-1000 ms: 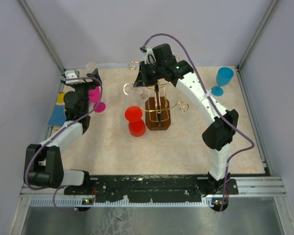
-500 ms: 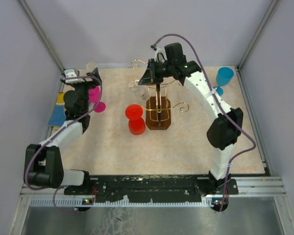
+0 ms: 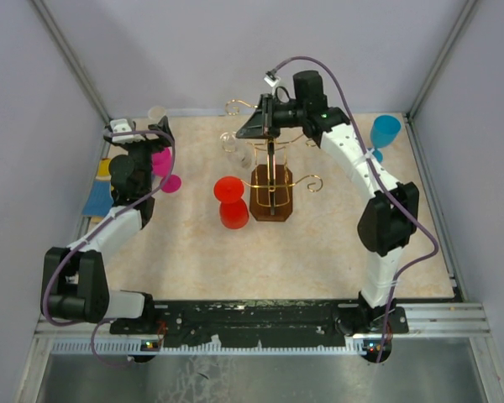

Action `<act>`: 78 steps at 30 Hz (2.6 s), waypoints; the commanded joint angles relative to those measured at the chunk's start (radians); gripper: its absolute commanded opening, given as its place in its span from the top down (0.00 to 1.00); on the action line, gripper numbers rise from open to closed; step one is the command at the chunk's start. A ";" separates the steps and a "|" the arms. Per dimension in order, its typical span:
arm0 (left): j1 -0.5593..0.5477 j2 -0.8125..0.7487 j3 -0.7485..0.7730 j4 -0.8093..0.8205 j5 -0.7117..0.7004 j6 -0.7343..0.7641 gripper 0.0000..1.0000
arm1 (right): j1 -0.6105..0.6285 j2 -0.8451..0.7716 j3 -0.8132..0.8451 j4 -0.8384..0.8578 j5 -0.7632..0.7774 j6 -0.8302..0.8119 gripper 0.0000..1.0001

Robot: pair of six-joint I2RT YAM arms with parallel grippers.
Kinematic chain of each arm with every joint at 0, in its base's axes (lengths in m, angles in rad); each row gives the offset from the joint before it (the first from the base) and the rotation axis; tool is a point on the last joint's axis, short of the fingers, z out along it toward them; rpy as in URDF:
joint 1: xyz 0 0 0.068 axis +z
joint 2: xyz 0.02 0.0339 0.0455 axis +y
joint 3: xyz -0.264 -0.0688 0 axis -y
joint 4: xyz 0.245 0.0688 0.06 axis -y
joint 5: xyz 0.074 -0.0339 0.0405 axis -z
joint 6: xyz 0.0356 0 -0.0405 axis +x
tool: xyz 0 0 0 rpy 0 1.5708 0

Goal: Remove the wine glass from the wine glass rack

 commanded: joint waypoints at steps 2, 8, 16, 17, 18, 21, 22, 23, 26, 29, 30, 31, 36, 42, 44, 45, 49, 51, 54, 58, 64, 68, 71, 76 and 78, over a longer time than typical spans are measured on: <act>-0.007 -0.003 0.031 0.001 -0.008 -0.003 0.00 | -0.018 -0.023 0.059 0.173 -0.076 0.065 1.00; -0.007 0.001 0.030 0.002 -0.009 -0.004 0.00 | -0.017 0.020 0.121 0.138 -0.083 0.062 1.00; -0.007 0.002 0.031 0.000 -0.007 -0.008 0.00 | -0.001 0.063 0.185 0.095 -0.081 0.047 1.00; -0.007 0.002 0.032 0.001 -0.008 -0.007 0.00 | 0.001 0.072 0.197 0.088 -0.081 0.046 1.00; -0.008 0.001 0.033 0.001 -0.008 -0.007 0.00 | 0.004 0.079 0.206 0.080 -0.080 0.044 1.00; -0.007 0.001 0.031 0.001 -0.008 -0.003 0.00 | 0.012 0.106 0.249 0.052 -0.073 0.033 1.00; -0.007 0.000 0.031 0.002 -0.007 -0.002 0.00 | 0.014 0.116 0.270 0.042 -0.072 0.030 1.00; -0.006 0.001 0.031 0.002 -0.008 -0.001 0.00 | 0.016 0.124 0.285 0.033 -0.072 0.028 1.00; -0.008 0.002 0.030 0.002 -0.007 -0.002 0.00 | 0.021 0.153 0.334 -0.001 -0.065 0.017 1.00; -0.008 0.004 0.029 0.001 -0.007 -0.004 0.00 | 0.023 0.175 0.372 -0.031 -0.058 0.010 1.00; -0.008 0.004 0.030 0.002 -0.006 -0.004 0.00 | 0.023 0.181 0.383 -0.037 -0.056 0.009 1.00; -0.008 0.005 0.030 0.001 -0.006 -0.003 0.00 | 0.023 0.186 0.392 -0.041 -0.054 0.008 1.00; -0.008 0.002 0.026 0.003 -0.004 -0.002 0.00 | 0.021 0.207 0.421 -0.042 -0.042 0.014 1.00; -0.007 -0.001 0.025 0.002 -0.008 0.004 0.00 | 0.003 0.199 0.422 -0.054 -0.041 0.006 1.00; -0.007 -0.003 0.025 0.001 -0.009 0.004 0.00 | -0.004 0.172 0.381 -0.040 -0.042 0.003 1.00; -0.007 -0.003 0.027 0.001 -0.009 0.002 0.00 | -0.008 0.156 0.360 -0.034 -0.042 0.000 1.00; -0.007 -0.003 0.043 -0.038 -0.002 -0.015 0.00 | -0.026 0.099 0.293 -0.026 -0.049 -0.013 1.00; -0.008 -0.002 0.047 -0.051 -0.001 -0.021 0.00 | -0.034 0.075 0.261 -0.022 -0.051 -0.019 1.00; -0.008 -0.003 0.046 -0.052 -0.002 -0.027 0.00 | -0.036 0.044 0.223 -0.021 -0.055 -0.032 1.00; -0.007 -0.007 0.046 -0.054 -0.006 -0.027 0.00 | -0.036 0.001 0.180 -0.012 -0.057 -0.038 1.00; -0.008 -0.010 0.048 -0.059 -0.005 -0.030 0.00 | -0.036 -0.048 0.128 0.009 -0.068 -0.035 1.00; -0.008 -0.019 0.074 -0.126 -0.021 -0.052 0.00 | -0.036 -0.095 0.069 0.033 -0.077 -0.031 1.00; -0.008 -0.025 0.136 -0.267 -0.043 -0.122 0.00 | -0.031 -0.125 0.010 0.083 -0.094 -0.007 1.00; -0.007 -0.013 0.332 -0.624 -0.049 -0.235 0.00 | -0.013 -0.130 0.004 0.056 -0.095 -0.027 1.00; -0.007 -0.016 0.369 -0.680 -0.018 -0.245 0.00 | -0.003 -0.137 -0.003 0.058 -0.100 -0.032 1.00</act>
